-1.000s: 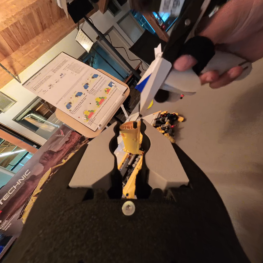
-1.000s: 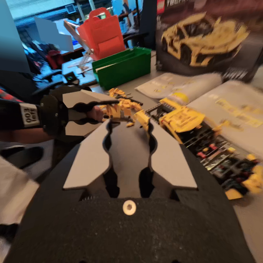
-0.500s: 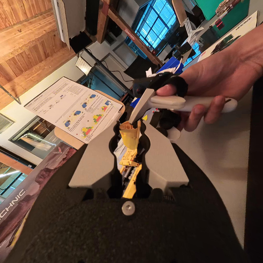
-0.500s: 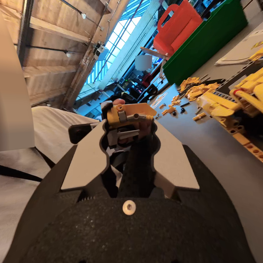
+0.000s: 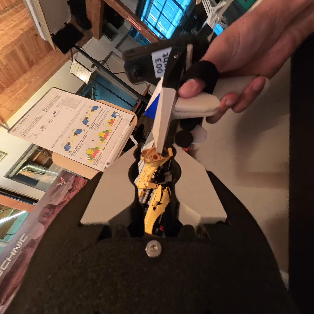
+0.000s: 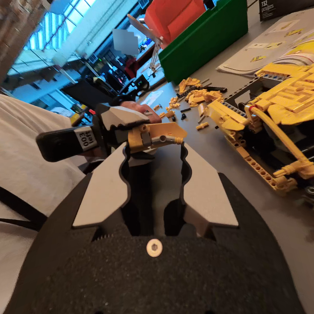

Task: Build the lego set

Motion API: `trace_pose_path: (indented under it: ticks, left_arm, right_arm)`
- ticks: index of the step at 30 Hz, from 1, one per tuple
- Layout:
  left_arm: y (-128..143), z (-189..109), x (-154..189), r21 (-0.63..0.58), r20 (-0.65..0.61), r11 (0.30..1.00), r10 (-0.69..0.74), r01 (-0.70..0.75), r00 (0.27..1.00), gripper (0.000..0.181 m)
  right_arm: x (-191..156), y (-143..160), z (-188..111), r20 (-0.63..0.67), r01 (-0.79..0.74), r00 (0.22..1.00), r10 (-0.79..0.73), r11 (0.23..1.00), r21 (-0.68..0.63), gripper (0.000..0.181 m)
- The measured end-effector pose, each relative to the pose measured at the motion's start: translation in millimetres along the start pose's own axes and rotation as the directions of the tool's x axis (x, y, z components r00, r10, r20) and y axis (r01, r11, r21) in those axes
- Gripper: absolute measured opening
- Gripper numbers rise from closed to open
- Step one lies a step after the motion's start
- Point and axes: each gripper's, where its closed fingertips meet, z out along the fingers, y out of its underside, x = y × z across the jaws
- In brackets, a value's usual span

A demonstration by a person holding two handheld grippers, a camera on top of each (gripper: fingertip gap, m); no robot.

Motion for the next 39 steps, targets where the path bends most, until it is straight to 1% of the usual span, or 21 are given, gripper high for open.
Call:
trace_pose_path:
  ticks: [2, 8, 13, 15, 16, 18, 20, 23, 27, 34, 39]
  left_arm:
    - [4, 1, 1, -0.026, -0.003, 0.999, 0.02, -0.02, 1.0, 0.033]
    - [1, 1, -9, -0.024, 0.047, 1.0, 0.016, -0.014, 0.999, 0.032]
    - [2, 0, -9, -0.03, 0.058, 0.999, 0.037, -0.035, 0.998, 0.032]
    - [2, 0, -10, -0.027, 0.068, 0.999, 0.04, -0.038, 0.997, 0.032]
    - [2, 0, -11, -0.029, 0.069, 0.999, 0.044, -0.042, 0.997, 0.032]
    - [3, 0, -9, -0.034, 0.061, 0.999, 0.037, -0.035, 0.997, 0.032]
    - [4, 1, -10, -0.038, 0.059, 0.999, 0.029, -0.026, 0.998, 0.032]
    - [4, 1, -10, -0.04, 0.057, 0.999, 0.019, -0.016, 0.998, 0.032]
    - [2, 0, -9, -0.029, 0.054, 0.999, 0.017, -0.015, 0.998, 0.032]
    - [0, 0, -5, -0.016, 0.04, 1.0, 0.01, -0.009, 0.999, 0.031]
    - [2, 2, -5, -0.023, 0.034, 1.0, 0.003, -0.002, 0.999, 0.032]
  right_arm:
    - [5, 1, -1, -0.047, 0.036, 0.998, -0.036, 0.999, -0.01, 0.058]
    - [3, -9, 0, -0.068, 0.092, 0.994, -0.088, 0.995, 0.046, 0.059]
    - [5, -10, 0, -0.093, 0.109, 0.99, -0.104, 0.993, 0.045, 0.059]
    - [12, -11, -1, -0.135, 0.093, 0.987, -0.087, 0.995, 0.041, 0.075]
    - [14, -12, -2, -0.152, 0.093, 0.985, -0.086, 0.995, 0.038, 0.079]
    - [12, -13, -3, -0.167, 0.141, 0.977, -0.135, 0.99, 0.023, 0.072]
    - [8, -16, -4, -0.187, 0.21, 0.961, -0.203, 0.978, 0.017, 0.061]
    - [7, -18, -5, -0.226, 0.275, 0.937, -0.267, 0.961, 0.002, 0.056]
    - [5, -17, -5, -0.189, 0.254, 0.951, -0.246, 0.967, 0.016, 0.056]
    - [3, -12, -4, -0.098, 0.157, 0.984, -0.152, 0.986, 0.052, 0.057]
    - [6, -11, -4, -0.123, 0.164, 0.98, -0.158, 0.986, 0.042, 0.057]
